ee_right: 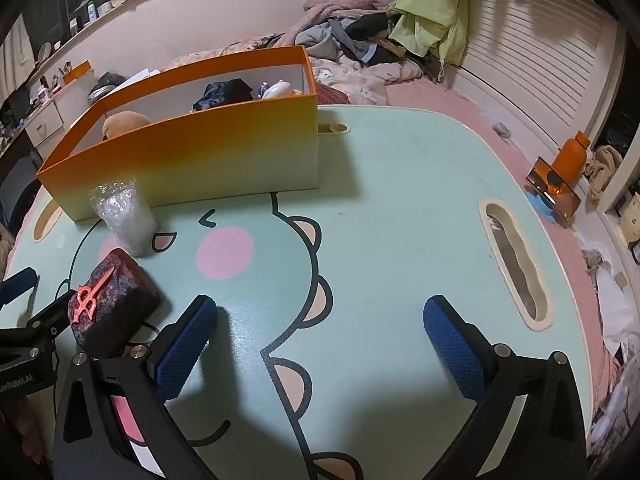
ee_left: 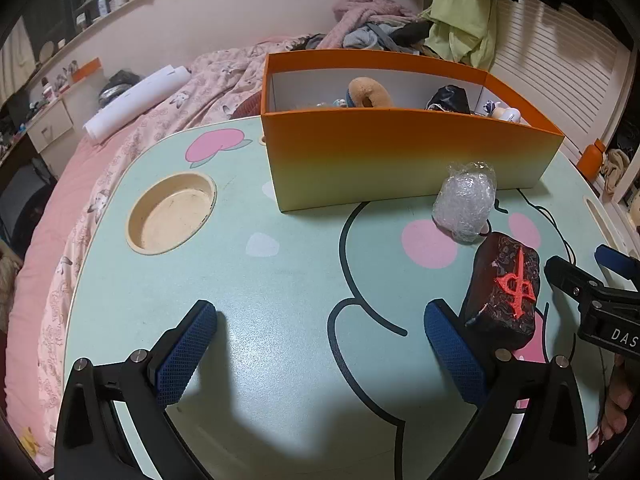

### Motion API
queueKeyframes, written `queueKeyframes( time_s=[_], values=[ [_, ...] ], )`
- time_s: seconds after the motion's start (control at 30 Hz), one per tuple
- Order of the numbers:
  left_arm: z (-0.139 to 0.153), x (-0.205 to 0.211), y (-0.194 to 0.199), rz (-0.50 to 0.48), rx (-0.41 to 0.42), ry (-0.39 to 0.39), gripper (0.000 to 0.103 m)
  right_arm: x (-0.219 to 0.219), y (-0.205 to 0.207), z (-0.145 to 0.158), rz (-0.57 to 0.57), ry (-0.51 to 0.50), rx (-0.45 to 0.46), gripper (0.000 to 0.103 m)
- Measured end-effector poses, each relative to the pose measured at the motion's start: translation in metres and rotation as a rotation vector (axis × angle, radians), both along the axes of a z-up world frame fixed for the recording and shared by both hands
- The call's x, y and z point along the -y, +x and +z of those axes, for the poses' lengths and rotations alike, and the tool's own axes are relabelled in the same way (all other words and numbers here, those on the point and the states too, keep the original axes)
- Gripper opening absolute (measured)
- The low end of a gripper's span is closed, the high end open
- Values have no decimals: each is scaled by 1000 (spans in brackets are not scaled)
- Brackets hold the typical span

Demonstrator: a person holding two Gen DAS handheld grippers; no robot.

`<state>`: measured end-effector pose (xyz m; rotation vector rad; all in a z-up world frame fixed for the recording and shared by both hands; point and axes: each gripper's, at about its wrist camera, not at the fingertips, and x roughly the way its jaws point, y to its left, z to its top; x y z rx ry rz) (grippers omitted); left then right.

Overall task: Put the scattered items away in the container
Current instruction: 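Withdraw both tools from the orange box, then grasp the dark box with the red symbol with the right tool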

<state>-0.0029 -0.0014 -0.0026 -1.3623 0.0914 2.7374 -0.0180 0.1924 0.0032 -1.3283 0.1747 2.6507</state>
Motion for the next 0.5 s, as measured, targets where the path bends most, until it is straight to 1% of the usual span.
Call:
queueKeyframes(
  time_s=[0.33,0.5],
  values=[
    [0,1,0,-2,0,2,103,1,3,0,-6,4,0,103],
    [-1,1,1,-3,-1,1,103,0,4,1,15,3,4,103]
  ],
)
